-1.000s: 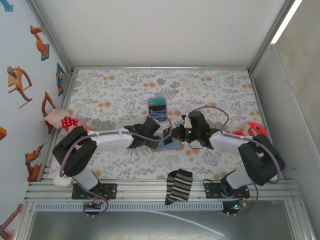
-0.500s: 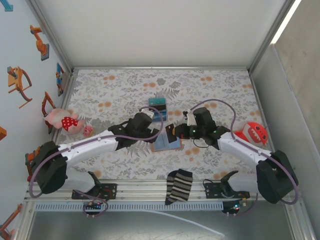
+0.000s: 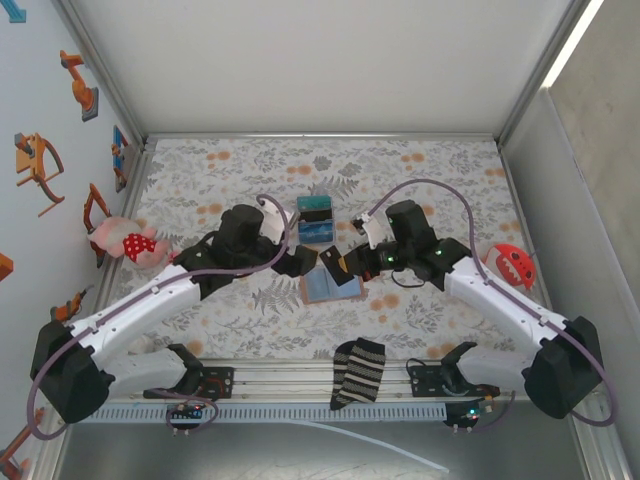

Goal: Take the credit cards out of the card holder

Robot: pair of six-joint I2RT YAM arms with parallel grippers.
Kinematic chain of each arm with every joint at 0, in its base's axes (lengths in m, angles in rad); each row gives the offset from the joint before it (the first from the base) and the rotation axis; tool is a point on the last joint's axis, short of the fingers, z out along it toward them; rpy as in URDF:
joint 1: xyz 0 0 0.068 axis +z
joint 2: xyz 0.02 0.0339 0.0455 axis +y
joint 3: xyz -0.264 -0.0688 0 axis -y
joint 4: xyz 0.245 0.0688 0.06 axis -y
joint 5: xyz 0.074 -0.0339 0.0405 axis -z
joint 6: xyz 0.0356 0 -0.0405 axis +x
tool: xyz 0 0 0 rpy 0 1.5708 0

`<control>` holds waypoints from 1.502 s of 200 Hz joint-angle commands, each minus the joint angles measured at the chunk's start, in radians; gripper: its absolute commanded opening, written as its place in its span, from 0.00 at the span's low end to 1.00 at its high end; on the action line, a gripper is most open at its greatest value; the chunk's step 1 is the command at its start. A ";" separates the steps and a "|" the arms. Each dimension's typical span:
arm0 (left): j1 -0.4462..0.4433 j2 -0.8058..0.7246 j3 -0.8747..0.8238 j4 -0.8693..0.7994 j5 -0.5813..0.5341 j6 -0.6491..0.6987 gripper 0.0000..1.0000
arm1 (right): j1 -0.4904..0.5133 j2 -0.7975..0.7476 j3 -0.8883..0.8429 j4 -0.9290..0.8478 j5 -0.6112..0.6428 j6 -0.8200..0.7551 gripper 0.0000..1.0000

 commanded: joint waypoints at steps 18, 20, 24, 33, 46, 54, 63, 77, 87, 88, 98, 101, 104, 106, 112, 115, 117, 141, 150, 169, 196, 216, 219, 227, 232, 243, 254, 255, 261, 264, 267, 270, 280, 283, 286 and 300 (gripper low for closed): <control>0.002 0.056 0.088 -0.103 0.283 0.168 0.90 | 0.031 0.013 0.099 -0.151 -0.067 -0.177 0.00; 0.002 0.059 0.091 -0.107 0.291 0.171 0.89 | 0.032 0.014 0.103 -0.156 -0.069 -0.182 0.00; 0.003 0.067 0.096 -0.114 0.306 0.182 0.87 | 0.036 0.017 0.108 -0.166 -0.075 -0.193 0.00; 0.002 0.083 0.108 -0.125 0.342 0.197 0.84 | 0.042 0.021 0.121 -0.187 -0.082 -0.215 0.00; 0.002 0.104 0.121 -0.137 0.400 0.221 0.79 | 0.049 0.029 0.138 -0.213 -0.091 -0.239 0.00; 0.003 0.114 0.126 -0.140 0.426 0.231 0.75 | 0.051 0.035 0.145 -0.224 -0.096 -0.252 0.00; 0.003 0.123 0.128 -0.139 0.449 0.243 0.73 | 0.053 0.041 0.154 -0.236 -0.104 -0.261 0.00; 0.003 0.131 0.129 -0.140 0.472 0.254 0.58 | 0.056 0.049 0.167 -0.253 -0.123 -0.281 0.00; 0.002 0.137 0.129 -0.144 0.488 0.263 0.47 | 0.055 0.051 0.169 -0.256 -0.132 -0.289 0.00; 0.002 0.137 0.129 -0.144 0.489 0.265 0.46 | 0.056 0.052 0.170 -0.256 -0.132 -0.289 0.00; 0.003 0.137 0.126 -0.149 0.501 0.274 0.37 | 0.056 0.052 0.171 -0.256 -0.139 -0.298 0.00; 0.003 0.139 0.126 -0.150 0.503 0.276 0.34 | 0.056 0.052 0.171 -0.255 -0.142 -0.301 0.00; 0.003 0.138 0.126 -0.152 0.507 0.278 0.31 | 0.056 0.051 0.171 -0.255 -0.144 -0.302 0.00; 0.002 0.139 0.125 -0.152 0.509 0.280 0.29 | 0.056 0.050 0.173 -0.255 -0.144 -0.304 0.00; 0.003 0.138 0.125 -0.155 0.514 0.284 0.24 | 0.056 0.050 0.174 -0.253 -0.147 -0.308 0.00; 0.002 0.138 0.124 -0.158 0.516 0.287 0.22 | 0.056 0.049 0.173 -0.253 -0.149 -0.310 0.00; 0.002 0.138 0.125 -0.159 0.517 0.288 0.19 | 0.056 0.049 0.174 -0.252 -0.149 -0.309 0.00; 0.003 0.137 0.121 -0.161 0.525 0.290 0.00 | 0.055 0.046 0.176 -0.242 -0.140 -0.310 0.00; 0.003 0.133 0.119 -0.161 0.526 0.288 0.00 | 0.056 0.044 0.176 -0.238 -0.119 -0.305 0.00; 0.004 0.119 0.105 -0.150 0.525 0.275 0.00 | 0.056 0.030 0.169 -0.225 -0.061 -0.283 0.10; 0.020 0.058 0.052 -0.083 0.481 0.219 0.00 | 0.053 -0.009 0.149 -0.198 0.035 -0.236 0.31; 0.035 -0.018 -0.010 0.005 0.408 0.145 0.00 | 0.048 -0.051 0.130 -0.175 0.096 -0.187 0.42; 0.036 -0.030 -0.019 0.019 0.396 0.134 0.00 | 0.047 -0.059 0.127 -0.168 0.102 -0.180 0.43; 0.038 -0.064 -0.043 0.050 0.365 0.103 0.00 | 0.046 -0.080 0.115 -0.145 0.123 -0.152 0.46; 0.038 -0.086 -0.058 0.075 0.347 0.087 0.00 | 0.045 -0.095 0.107 -0.130 0.134 -0.137 0.48; 0.038 -0.133 -0.093 0.124 0.298 0.040 0.00 | 0.045 -0.126 0.083 -0.083 0.152 -0.087 0.51; 0.039 -0.179 -0.122 0.165 0.263 0.002 0.00 | 0.043 -0.158 0.052 -0.020 0.159 -0.032 0.55; 0.039 -0.183 -0.125 0.170 0.261 -0.001 0.00 | 0.043 -0.161 0.050 -0.014 0.160 -0.026 0.55; 0.040 -0.208 -0.140 0.192 0.247 -0.022 0.00 | 0.042 -0.177 0.033 0.025 0.162 0.006 0.57; 0.040 -0.220 -0.147 0.203 0.240 -0.031 0.00 | 0.042 -0.185 0.021 0.047 0.164 0.022 0.58; 0.039 -0.230 -0.154 0.213 0.234 -0.039 0.00 | 0.042 -0.192 0.010 0.072 0.165 0.040 0.59; 0.039 -0.240 -0.161 0.222 0.229 -0.050 0.00 | 0.042 -0.200 -0.002 0.097 0.166 0.057 0.60; 0.039 -0.273 -0.179 0.256 0.216 -0.076 0.00 | 0.042 -0.223 -0.045 0.184 0.163 0.115 0.63; 0.040 -0.281 -0.186 0.263 0.214 -0.080 0.00 | 0.041 -0.228 -0.059 0.217 0.163 0.134 0.63; 0.039 -0.289 -0.191 0.271 0.212 -0.084 0.00 | 0.042 -0.234 -0.071 0.251 0.163 0.152 0.64; 0.039 -0.322 -0.215 0.313 0.211 -0.107 0.00 | 0.040 -0.257 -0.139 0.410 0.157 0.239 0.65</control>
